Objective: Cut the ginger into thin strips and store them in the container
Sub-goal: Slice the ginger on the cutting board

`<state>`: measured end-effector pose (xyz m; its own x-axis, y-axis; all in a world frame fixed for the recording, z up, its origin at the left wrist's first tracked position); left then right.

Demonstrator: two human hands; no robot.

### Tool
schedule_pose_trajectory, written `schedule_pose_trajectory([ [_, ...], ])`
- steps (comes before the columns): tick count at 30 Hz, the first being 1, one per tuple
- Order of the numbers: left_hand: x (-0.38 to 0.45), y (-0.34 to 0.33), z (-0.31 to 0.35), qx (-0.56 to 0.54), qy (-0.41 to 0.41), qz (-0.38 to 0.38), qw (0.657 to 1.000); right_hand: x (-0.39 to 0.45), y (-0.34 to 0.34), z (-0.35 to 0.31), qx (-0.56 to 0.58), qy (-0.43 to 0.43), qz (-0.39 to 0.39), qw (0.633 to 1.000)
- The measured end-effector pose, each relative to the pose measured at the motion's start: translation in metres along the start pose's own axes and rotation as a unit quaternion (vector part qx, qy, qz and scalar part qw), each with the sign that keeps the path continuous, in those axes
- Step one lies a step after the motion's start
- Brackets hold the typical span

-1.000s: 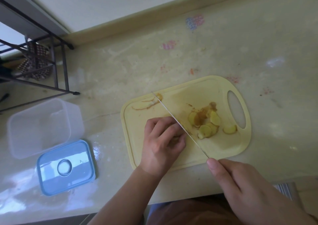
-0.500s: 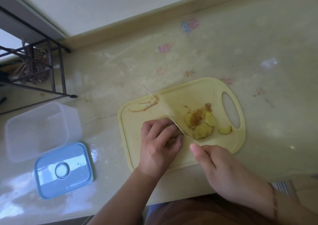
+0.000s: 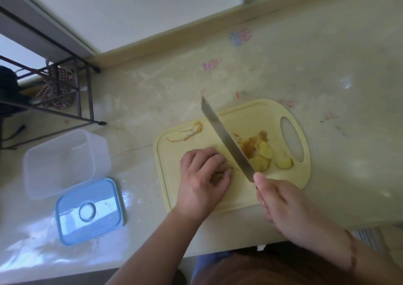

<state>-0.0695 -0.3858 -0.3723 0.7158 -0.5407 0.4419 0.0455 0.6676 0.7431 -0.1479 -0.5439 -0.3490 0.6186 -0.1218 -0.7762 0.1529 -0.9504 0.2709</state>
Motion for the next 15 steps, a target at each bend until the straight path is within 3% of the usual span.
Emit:
schedule_pose_trajectory([
  [4,0.002,0.007,0.007,0.023,0.02,-0.002,1.0,0.0,0.003,0.001,0.124,-0.062,-0.124,0.983],
  [6,0.006,0.017,0.017,-0.056,0.066,0.046,0.995,-0.002,0.008,-0.002,0.19,-0.075,-0.161,0.966],
  [8,0.013,0.023,0.023,-0.166,0.167,0.09,0.968,-0.006,0.014,-0.002,0.271,-0.116,-0.195,0.936],
  [10,0.021,0.021,0.024,-0.28,0.282,0.12,0.91,-0.009,0.02,-0.002,0.329,-0.14,-0.239,0.903],
  [12,0.029,0.014,0.022,-0.409,0.386,0.128,0.817,-0.01,0.023,-0.005,0.365,-0.142,-0.283,0.875],
  [15,0.042,-0.002,0.024,-0.563,0.486,0.022,0.669,-0.01,0.023,-0.006,0.406,-0.143,-0.331,0.839],
])
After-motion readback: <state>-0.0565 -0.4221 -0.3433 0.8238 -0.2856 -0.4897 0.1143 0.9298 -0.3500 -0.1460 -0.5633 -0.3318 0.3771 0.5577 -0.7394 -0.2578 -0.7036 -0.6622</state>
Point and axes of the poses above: each hand's wrist, its own x-axis towards the middle knuckle, its own y-axis out of the back of the hand, z = x × y, the point moved 5 cm from there along x, towards the middle knuckle, and after that the axes turned 12 degrees about -y, right-handed, at the moved point
